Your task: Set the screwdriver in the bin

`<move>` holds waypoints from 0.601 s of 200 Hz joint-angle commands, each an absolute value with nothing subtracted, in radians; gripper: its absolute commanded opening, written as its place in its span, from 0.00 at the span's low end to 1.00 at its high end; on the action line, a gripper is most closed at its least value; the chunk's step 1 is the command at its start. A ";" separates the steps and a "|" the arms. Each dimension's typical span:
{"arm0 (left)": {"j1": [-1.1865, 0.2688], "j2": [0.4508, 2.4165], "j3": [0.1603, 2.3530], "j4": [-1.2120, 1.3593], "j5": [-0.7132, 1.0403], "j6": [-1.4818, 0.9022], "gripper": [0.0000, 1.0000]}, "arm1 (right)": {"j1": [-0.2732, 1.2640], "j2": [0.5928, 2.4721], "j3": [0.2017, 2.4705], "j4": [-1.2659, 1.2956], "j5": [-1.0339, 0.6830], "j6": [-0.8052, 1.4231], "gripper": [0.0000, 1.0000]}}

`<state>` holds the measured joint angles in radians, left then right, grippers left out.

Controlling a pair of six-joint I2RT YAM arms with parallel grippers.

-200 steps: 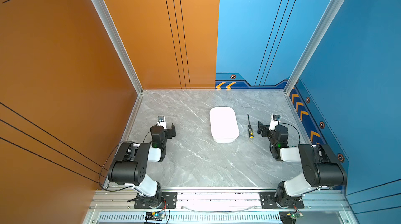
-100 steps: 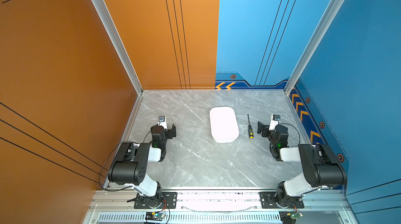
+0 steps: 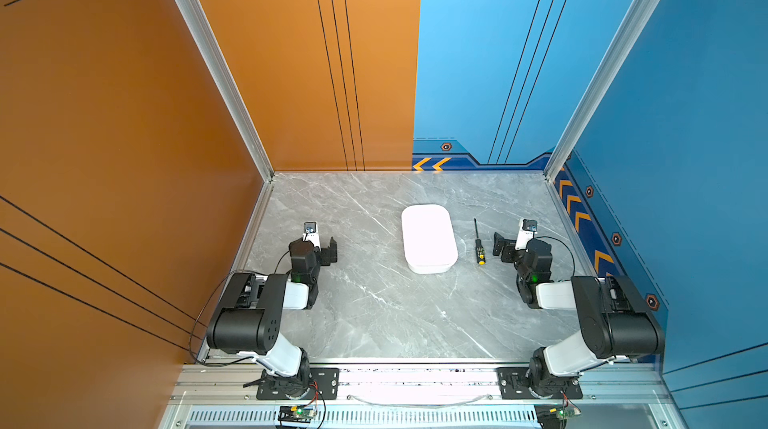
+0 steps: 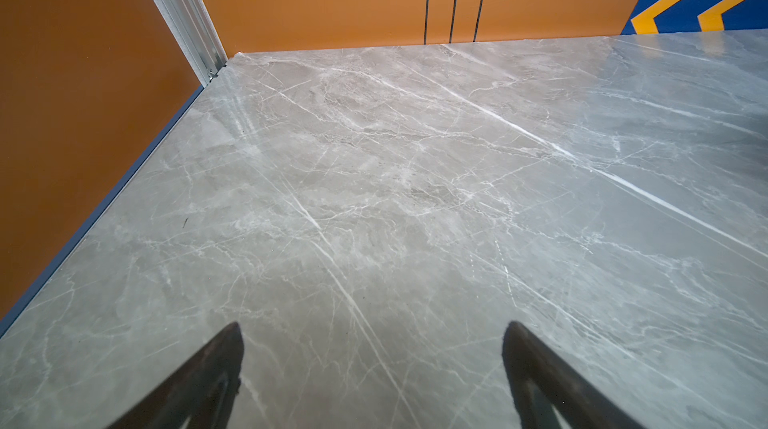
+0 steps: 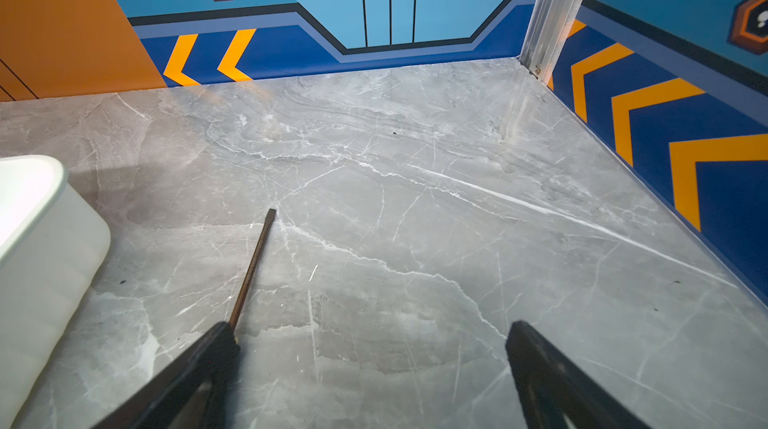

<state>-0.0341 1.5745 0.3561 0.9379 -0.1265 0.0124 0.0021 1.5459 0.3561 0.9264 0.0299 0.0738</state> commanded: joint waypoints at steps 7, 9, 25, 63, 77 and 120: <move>-0.041 1.561 0.372 0.934 -0.110 0.036 0.98 | 0.012 1.547 0.373 0.911 0.050 0.058 1.00; -0.041 1.560 0.372 0.934 -0.110 0.037 0.98 | 0.012 1.547 0.374 0.911 0.051 0.058 1.00; -0.041 1.561 0.370 0.936 -0.109 0.035 0.98 | 0.012 1.546 0.373 0.911 0.051 0.058 1.00; -0.044 1.534 0.345 0.963 -0.022 0.073 0.98 | 0.007 1.547 0.376 0.905 0.050 0.064 1.00; -0.043 1.498 0.333 0.953 -0.014 0.075 0.98 | 0.005 1.535 0.383 0.885 0.063 0.068 1.00; -0.046 1.311 0.366 0.743 0.059 0.097 0.98 | 0.018 1.357 0.505 0.538 0.085 0.074 0.99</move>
